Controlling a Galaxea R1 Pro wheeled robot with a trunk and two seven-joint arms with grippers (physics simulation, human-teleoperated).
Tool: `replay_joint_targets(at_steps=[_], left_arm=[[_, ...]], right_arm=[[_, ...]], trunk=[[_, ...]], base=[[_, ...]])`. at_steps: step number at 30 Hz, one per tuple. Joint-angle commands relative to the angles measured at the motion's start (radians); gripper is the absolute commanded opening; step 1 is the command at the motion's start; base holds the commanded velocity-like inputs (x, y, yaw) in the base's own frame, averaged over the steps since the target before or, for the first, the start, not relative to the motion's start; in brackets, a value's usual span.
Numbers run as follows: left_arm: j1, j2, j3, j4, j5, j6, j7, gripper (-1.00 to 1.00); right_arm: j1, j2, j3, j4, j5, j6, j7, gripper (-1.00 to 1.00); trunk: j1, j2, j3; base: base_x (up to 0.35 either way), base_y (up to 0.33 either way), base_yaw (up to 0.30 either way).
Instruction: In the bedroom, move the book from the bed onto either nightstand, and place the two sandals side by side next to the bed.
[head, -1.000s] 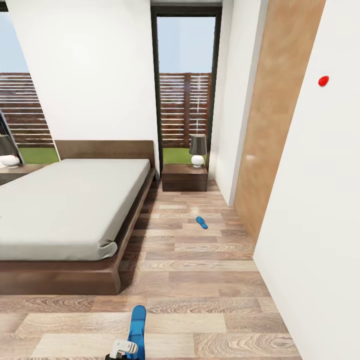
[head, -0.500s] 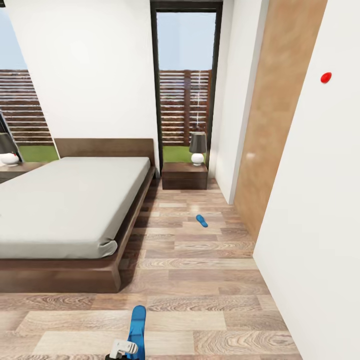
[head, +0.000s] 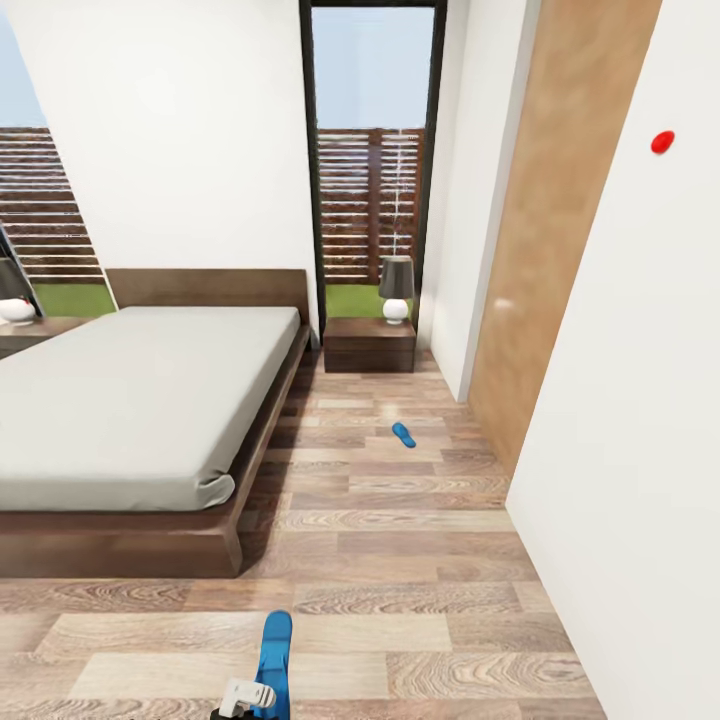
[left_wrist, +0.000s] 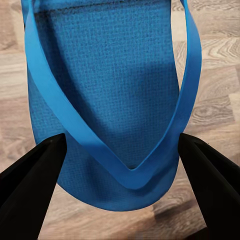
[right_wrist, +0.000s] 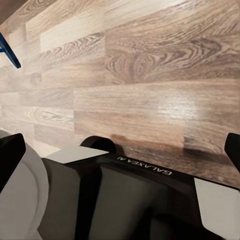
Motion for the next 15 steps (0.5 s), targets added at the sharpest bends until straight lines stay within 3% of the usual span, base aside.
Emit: replay_joint_targets(at_steps=[1,15], left_arm=[[-0.001,0.0,-0.008,0.001,0.01,-0.003,-0.003,-1.0],[-0.001,0.0,-0.008,0.001,0.01,-0.003,-0.003,-1.0]], right_arm=[[0.0,-0.001,0.007,-0.001,-0.011,0.008,0.001,1.0],[0.0,-0.002,0.006,-0.001,-0.011,0.008,0.001,1.0]], trunk=[[0.0,0.0,-0.003],[0.0,0.0,-0.025]], base=[[0.0,0.0,0.0],[0.0,0.0,-0.021]])
